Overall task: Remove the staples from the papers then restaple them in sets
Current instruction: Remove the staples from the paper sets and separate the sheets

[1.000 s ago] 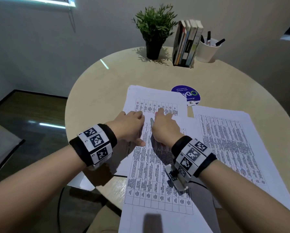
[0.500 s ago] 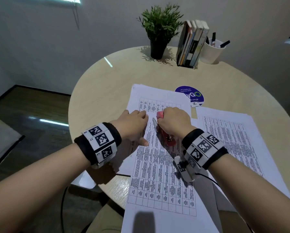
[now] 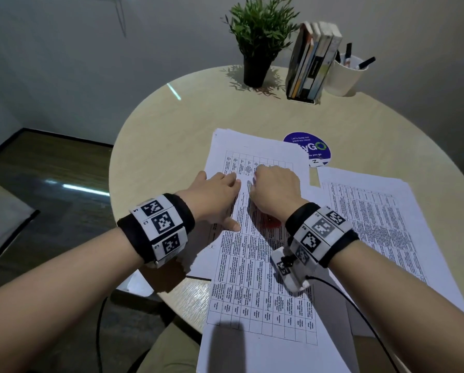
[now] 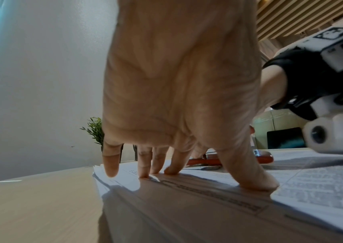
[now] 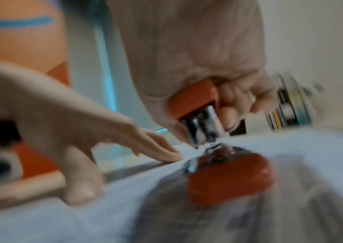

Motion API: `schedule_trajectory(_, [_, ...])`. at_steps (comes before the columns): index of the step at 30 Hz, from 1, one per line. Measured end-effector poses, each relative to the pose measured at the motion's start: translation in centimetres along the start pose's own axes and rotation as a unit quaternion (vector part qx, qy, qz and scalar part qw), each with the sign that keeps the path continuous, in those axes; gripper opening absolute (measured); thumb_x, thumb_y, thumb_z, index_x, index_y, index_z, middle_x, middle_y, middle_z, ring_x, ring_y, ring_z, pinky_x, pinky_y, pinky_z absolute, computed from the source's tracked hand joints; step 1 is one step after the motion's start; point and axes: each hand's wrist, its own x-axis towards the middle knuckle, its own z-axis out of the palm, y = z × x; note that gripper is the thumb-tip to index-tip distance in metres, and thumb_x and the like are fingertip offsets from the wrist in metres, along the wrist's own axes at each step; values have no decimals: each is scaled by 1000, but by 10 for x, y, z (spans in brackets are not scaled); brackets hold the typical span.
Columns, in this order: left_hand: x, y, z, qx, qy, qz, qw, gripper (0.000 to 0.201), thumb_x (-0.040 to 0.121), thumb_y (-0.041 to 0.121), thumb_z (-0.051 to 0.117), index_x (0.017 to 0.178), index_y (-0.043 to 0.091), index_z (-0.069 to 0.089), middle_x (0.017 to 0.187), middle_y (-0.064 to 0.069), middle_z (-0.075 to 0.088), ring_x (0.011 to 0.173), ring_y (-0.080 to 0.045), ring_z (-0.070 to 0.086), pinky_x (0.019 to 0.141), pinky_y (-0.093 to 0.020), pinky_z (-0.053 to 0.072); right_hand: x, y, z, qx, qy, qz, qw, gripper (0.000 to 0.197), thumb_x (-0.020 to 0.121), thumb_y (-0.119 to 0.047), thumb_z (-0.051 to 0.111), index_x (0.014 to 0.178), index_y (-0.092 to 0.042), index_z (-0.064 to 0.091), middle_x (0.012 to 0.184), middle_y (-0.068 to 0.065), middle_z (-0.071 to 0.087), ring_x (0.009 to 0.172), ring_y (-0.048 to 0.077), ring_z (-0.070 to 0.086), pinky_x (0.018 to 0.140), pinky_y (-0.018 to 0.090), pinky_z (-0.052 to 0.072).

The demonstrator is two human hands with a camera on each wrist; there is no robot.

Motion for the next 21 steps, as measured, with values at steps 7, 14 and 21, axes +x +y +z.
schedule_trajectory(7, [1, 0, 0, 12, 2, -3, 1000, 109, 75, 76, 52, 151, 10, 12, 158, -7, 14, 140, -25, 26, 104, -44, 27, 5, 3, 3, 42, -1, 14, 999, 13, 96, -20, 46, 94, -11, 55, 98, 13, 64, 99, 37, 59, 70, 32, 33])
schedule_trajectory(14, [1, 1, -1, 16, 6, -1, 1000, 108, 75, 76, 52, 151, 9, 14, 157, -7, 17, 138, -26, 28, 104, -45, 27, 9, 7, 5, -13, 16, -42, 999, 25, 99, -29, 46, 108, -9, 57, 105, 14, 67, 97, 36, 61, 69, 32, 33])
schedule_trajectory(21, [2, -1, 2, 3, 13, -2, 1000, 111, 74, 78, 50, 152, 9, 10, 159, -7, 12, 140, -25, 24, 107, -47, 25, 27, -2, 5, 98, 9, 39, 994, 4, 91, -13, 46, 91, -10, 50, 106, 17, 65, 88, 33, 53, 70, 32, 32])
